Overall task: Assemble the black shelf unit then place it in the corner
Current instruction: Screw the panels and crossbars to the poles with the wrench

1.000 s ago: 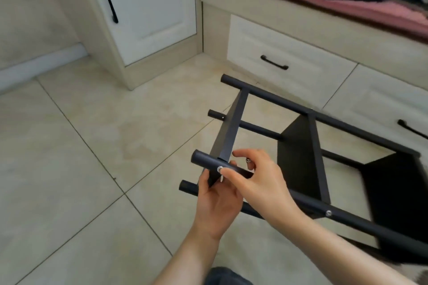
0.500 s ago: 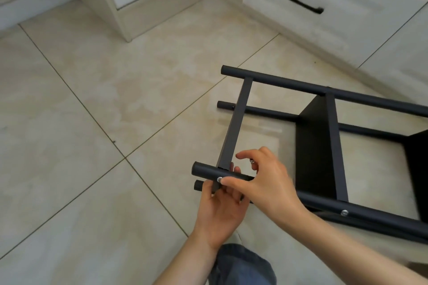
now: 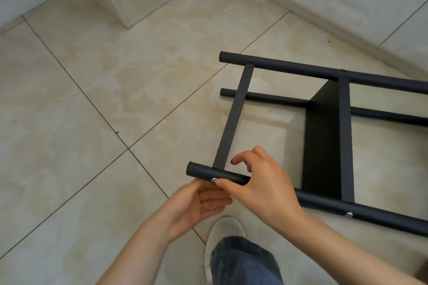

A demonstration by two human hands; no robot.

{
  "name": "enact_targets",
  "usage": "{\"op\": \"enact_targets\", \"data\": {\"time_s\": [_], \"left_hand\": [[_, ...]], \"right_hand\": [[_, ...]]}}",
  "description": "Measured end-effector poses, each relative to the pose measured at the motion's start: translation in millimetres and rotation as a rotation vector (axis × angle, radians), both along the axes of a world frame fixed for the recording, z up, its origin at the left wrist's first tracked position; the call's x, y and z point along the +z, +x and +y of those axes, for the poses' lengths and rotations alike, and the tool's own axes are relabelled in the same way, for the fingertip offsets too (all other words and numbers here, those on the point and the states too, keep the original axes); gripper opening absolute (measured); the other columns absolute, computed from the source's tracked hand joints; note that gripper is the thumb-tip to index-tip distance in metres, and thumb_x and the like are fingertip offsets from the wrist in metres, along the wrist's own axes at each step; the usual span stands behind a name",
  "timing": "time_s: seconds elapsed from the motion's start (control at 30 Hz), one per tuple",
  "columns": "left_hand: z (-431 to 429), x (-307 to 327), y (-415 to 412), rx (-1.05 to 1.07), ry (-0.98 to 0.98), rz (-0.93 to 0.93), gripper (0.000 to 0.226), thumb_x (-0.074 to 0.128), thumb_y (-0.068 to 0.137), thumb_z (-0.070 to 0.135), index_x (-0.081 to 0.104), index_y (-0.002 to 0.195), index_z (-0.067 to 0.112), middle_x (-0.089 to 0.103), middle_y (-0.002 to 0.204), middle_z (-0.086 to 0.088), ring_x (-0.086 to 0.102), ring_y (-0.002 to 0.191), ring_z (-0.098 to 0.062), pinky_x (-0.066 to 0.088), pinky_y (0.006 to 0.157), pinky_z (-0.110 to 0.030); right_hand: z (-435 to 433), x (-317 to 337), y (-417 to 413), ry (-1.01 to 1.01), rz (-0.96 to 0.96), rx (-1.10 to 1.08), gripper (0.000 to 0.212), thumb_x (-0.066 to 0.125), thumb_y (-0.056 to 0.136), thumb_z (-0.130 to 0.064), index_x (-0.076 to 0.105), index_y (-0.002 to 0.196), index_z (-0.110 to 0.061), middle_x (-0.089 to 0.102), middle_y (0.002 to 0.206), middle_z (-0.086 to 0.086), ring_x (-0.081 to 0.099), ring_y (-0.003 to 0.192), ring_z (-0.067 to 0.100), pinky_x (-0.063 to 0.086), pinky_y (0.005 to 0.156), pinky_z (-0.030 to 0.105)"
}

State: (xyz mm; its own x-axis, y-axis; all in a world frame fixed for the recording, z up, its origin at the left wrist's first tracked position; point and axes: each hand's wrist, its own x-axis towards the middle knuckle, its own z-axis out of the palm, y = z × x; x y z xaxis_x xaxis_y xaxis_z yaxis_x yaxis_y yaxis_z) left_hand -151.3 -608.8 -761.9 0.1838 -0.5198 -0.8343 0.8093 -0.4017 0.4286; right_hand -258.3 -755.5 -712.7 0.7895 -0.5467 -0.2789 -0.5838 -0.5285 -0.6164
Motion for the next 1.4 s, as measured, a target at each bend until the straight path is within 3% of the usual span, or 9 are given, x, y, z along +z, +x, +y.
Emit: {"op": "enact_targets", "data": {"time_s": [0.2,0.33,0.5,0.6,0.7,0.97,1.13,1.23,1.4], "left_hand": [[13,23,23,-0.301,0.182,-0.454,0.024,0.053,0.099,0.005,0.071,0.113,0.014,0.076,0.110,-0.009,0.076,0.095,-0.022,0.055,0.086,-0.031],[14,48,44,-0.500,0.139,-0.945,0.055,0.059,0.088,-0.006,0.059,0.123,0.036,0.066,0.119,0.014,0.063,0.110,0.003,0.049,0.087,-0.012],[-13,64,54,-0.980,0.063,-1.020,0.083,0.084,0.076,0.044,0.040,0.146,0.049,0.055,0.125,0.030,0.049,0.124,0.007,0.042,0.106,-0.021],[-29,61,51,-1.079,0.092,-1.162,0.077,0.085,0.073,0.050,0.051,0.142,0.040,0.064,0.118,0.022,0.058,0.114,0.000,0.050,0.097,-0.029],[-34,59,50,-1.204,0.163,-1.350,0.069,0.079,0.075,0.059,0.056,0.135,0.035,0.068,0.109,0.021,0.057,0.092,-0.002,0.044,0.072,-0.017],[-27,46,6,-1.103,-0.006,-1.385,0.071,0.074,0.078,0.063,0.053,0.138,0.033,0.066,0.100,0.018,0.056,0.090,-0.003,0.039,0.072,-0.022],[-21,38,-16,-0.767,-0.117,-1.302,0.072,0.075,0.069,0.062,0.064,0.129,0.024,0.066,0.089,0.015,0.061,0.085,-0.005,0.050,0.077,-0.026],[-23,35,-16,-0.702,-0.151,-1.275,0.070,0.080,0.064,0.060,0.068,0.122,0.021,0.066,0.083,0.014,0.062,0.081,-0.006,0.050,0.073,-0.024],[-25,30,-10,-0.686,-0.195,-1.191,0.074,0.091,0.062,0.048,0.050,0.125,0.049,0.064,0.082,0.014,0.063,0.078,-0.007,0.048,0.069,-0.018]], "right_hand": [[6,-10,-4,0.026,0.048,0.019,0.058,0.059,0.074,-0.076,0.056,0.118,-0.037,0.044,0.100,-0.020,0.051,0.091,0.005,0.048,0.074,0.022],[5,-11,-3,0.027,0.064,0.041,0.060,0.056,0.075,-0.077,0.054,0.121,-0.038,0.044,0.101,-0.019,0.051,0.093,0.006,0.052,0.078,0.026],[4,-11,-4,-0.001,0.067,0.084,0.061,0.052,0.079,-0.076,0.056,0.123,-0.035,0.043,0.101,-0.018,0.051,0.092,0.006,0.051,0.078,0.026],[3,-11,-5,-0.040,0.072,0.135,0.061,0.046,0.080,-0.074,0.057,0.120,-0.029,0.043,0.102,-0.014,0.050,0.090,0.007,0.051,0.077,0.027],[0,-10,-11,-0.094,0.081,0.220,0.055,0.037,0.083,-0.070,0.058,0.111,-0.027,0.043,0.098,-0.011,0.046,0.087,0.008,0.051,0.073,0.028],[-28,-10,-37,0.118,0.169,0.213,0.044,0.029,0.102,-0.038,0.055,0.074,-0.017,0.052,0.072,0.000,0.054,0.071,0.019,0.046,0.069,0.036],[-49,-16,-13,0.217,0.157,0.017,0.072,0.033,0.098,-0.061,0.069,0.084,-0.001,0.071,0.074,0.004,0.062,0.070,0.020,0.050,0.068,0.027],[-55,-17,12,0.337,0.095,-0.103,0.062,0.045,0.092,-0.065,0.041,0.058,-0.014,0.044,0.040,-0.013,0.041,0.042,0.008,0.035,0.044,0.015],[-58,-26,29,0.407,0.061,-0.121,0.036,0.062,0.085,-0.039,0.042,0.067,-0.014,0.038,0.048,-0.012,0.033,0.042,0.008,0.027,0.039,0.017]]}}
